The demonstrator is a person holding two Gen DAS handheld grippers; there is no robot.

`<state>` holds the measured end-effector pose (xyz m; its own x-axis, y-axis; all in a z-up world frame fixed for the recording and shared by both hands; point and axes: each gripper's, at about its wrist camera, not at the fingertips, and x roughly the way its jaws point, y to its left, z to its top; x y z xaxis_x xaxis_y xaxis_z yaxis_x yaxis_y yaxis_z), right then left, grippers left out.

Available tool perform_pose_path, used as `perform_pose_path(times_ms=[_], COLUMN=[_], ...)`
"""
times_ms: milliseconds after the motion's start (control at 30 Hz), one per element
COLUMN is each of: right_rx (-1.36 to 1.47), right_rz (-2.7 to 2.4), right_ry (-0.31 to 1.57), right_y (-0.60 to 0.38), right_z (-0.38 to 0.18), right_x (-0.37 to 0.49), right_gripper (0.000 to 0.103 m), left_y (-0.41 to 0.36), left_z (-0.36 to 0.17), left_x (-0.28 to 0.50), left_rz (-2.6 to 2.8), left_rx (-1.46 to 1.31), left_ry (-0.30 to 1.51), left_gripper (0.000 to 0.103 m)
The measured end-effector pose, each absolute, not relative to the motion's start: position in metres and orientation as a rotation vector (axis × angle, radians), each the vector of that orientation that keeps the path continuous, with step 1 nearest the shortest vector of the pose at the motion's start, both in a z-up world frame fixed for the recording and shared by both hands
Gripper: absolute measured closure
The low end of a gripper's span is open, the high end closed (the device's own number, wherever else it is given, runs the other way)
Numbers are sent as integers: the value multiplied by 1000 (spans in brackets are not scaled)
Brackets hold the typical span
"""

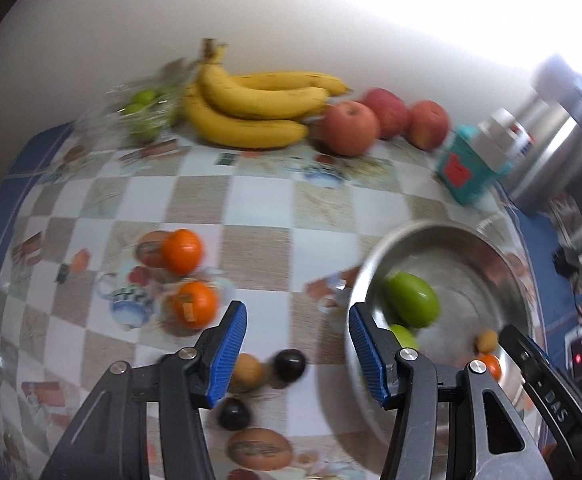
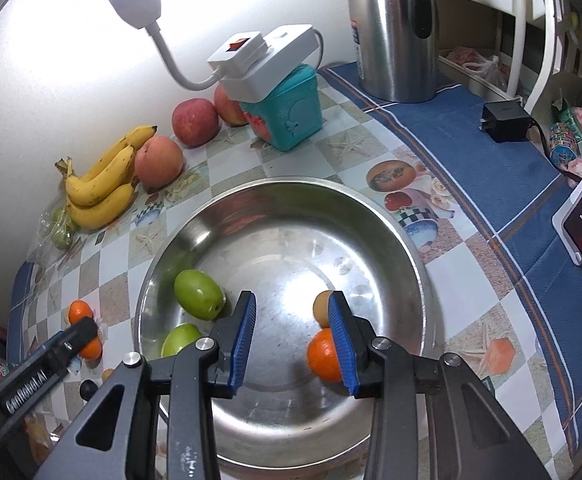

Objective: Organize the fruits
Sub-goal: 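Lower the kiwi and pear into the basin and open both grippers, then withdraw both open grippers from the basin back toward the fruit row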

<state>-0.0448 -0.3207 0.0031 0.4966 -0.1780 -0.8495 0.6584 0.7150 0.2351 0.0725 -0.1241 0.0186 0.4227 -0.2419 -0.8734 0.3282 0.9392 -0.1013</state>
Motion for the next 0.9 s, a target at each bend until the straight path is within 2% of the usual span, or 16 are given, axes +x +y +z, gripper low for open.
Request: perform_pose_path(times_ms=[200, 267, 333, 467, 533, 633, 733, 833, 900], right_rx=[571, 558, 546, 524, 517, 504, 500, 482, 481], right_rz=[-504, -486, -465, -448, -444, -439, -438, -438, -436], right_ry=[936, 941, 946, 963, 970, 984, 993, 1010, 1014], right_y=[-308, -301, -295, -286, -283, -280, -278, -276, -275], right_z=[9, 11, 12, 10, 10, 8, 6, 4, 2], right_x=[-35, -31, -27, -22, -21, -18, -16, -15, -14], right_gripper=[65, 65, 64, 54, 52, 34, 30, 30, 21], left_y=[-89, -82, -75, -67, -65, -64, -63, -62, -62], left_z=[22, 22, 20, 15, 13, 11, 9, 7, 7], left_x=[87, 89, 91, 93, 93, 93, 93, 93, 93], left_rz=[-250, -219, -194, -163, -150, -132, -111, -95, -89], left_rx=[47, 45, 44, 34, 42, 53, 63, 82, 86], left_ry=[1082, 1087, 1093, 1116, 1121, 1123, 1120, 1112, 1111], left_gripper=[45, 39, 37, 36, 30, 21, 6, 1, 0])
